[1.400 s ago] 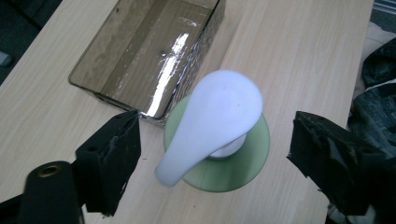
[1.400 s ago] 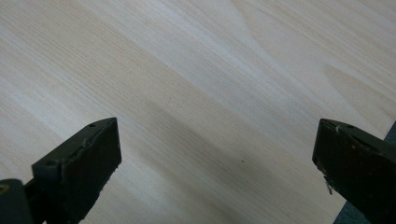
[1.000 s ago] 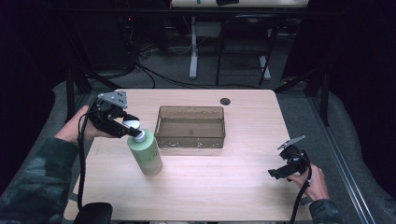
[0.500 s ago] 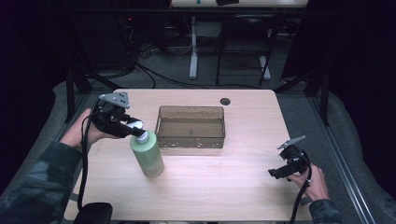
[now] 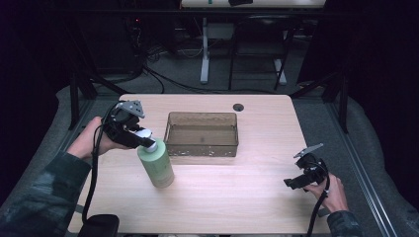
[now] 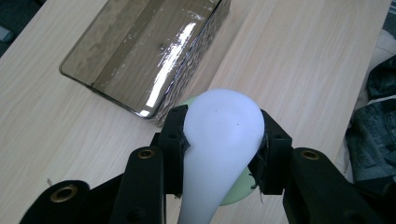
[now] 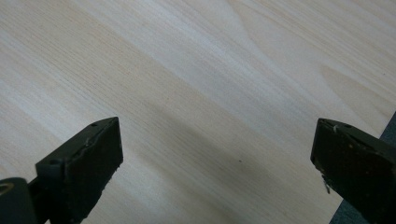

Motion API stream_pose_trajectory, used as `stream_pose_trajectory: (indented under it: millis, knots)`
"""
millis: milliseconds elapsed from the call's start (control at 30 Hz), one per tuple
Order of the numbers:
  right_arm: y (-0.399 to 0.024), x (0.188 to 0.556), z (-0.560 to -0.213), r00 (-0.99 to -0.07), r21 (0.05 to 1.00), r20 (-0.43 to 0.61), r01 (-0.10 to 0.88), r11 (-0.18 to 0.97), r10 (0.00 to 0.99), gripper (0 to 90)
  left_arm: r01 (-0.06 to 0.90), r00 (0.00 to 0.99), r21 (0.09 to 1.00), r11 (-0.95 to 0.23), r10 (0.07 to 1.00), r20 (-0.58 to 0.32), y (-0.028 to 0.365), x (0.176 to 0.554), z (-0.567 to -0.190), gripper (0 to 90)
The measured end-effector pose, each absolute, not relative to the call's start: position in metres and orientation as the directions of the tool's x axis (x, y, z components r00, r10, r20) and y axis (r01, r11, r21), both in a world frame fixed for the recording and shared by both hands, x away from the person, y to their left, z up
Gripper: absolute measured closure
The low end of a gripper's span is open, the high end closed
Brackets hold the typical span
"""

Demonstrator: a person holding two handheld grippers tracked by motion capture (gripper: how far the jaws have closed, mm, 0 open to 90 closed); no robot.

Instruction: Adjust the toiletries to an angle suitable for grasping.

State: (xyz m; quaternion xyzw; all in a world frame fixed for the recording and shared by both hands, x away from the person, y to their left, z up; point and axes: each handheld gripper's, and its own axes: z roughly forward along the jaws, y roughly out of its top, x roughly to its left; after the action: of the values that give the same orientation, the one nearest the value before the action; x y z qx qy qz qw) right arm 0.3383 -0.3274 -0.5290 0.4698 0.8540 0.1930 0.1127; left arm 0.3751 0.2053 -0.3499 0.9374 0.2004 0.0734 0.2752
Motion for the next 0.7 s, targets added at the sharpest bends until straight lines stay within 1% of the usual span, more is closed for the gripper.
stream_pose_trajectory:
  millis: [700]
  knots:
    - [-0.3277,0.3384,-0.5293,-0.534,0.436,-0.014,0.758,0.486,0.845,2.1,0.383,0.882,0.520,-0.763,0.469,0.039,0.2023,0.3746,-0.3463,62.8]
